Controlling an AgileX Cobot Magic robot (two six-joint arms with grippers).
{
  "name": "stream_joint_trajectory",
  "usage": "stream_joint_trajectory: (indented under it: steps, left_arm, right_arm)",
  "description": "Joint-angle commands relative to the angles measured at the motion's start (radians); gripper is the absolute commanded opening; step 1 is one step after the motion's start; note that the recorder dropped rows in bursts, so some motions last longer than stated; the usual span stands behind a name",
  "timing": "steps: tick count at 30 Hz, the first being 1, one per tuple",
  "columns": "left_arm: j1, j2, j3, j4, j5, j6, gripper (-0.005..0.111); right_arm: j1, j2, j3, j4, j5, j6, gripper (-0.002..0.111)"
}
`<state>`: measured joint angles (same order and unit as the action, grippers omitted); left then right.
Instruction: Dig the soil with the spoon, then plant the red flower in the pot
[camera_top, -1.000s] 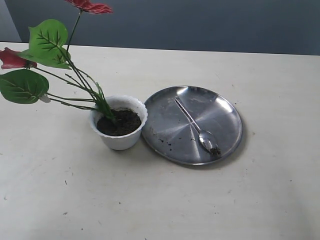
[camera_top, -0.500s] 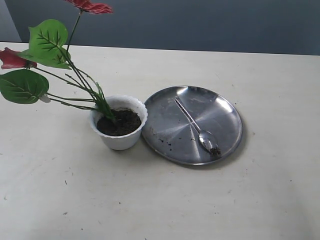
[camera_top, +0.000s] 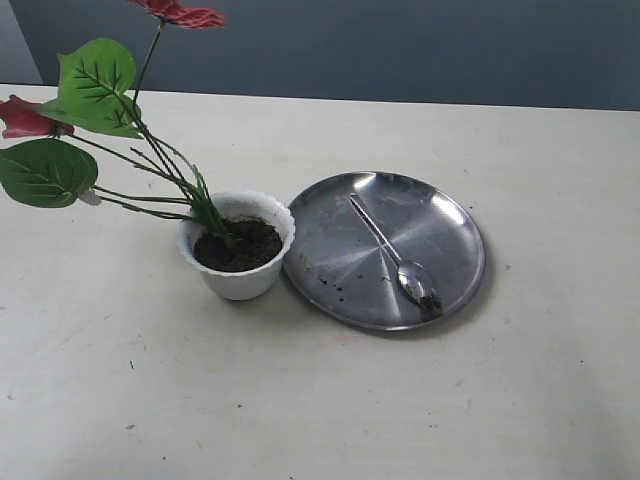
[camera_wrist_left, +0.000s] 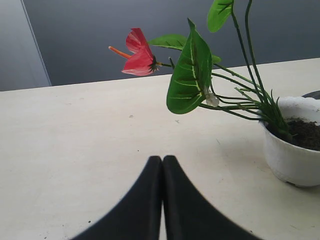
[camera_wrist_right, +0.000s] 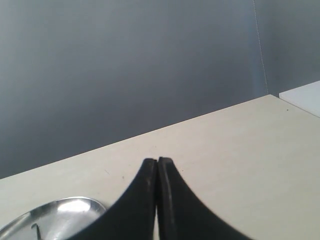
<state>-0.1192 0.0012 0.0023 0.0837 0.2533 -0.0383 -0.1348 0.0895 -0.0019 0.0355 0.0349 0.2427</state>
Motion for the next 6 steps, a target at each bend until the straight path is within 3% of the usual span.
stream_joint_trajectory:
  steps: [1, 6]
  left_arm:
    - [-0.005, -0.001, -0.002, 0.0, -0.014, -0.004, 0.001]
    - [-0.005, -0.001, -0.002, 0.0, -0.014, -0.004, 0.001]
  right_arm:
    - [-0.007, -0.003, 0.002, -0.003, -0.004, -0.003, 0.0]
    - [-0.007, -0.003, 0.002, 0.003, -0.006, -0.003, 0.0]
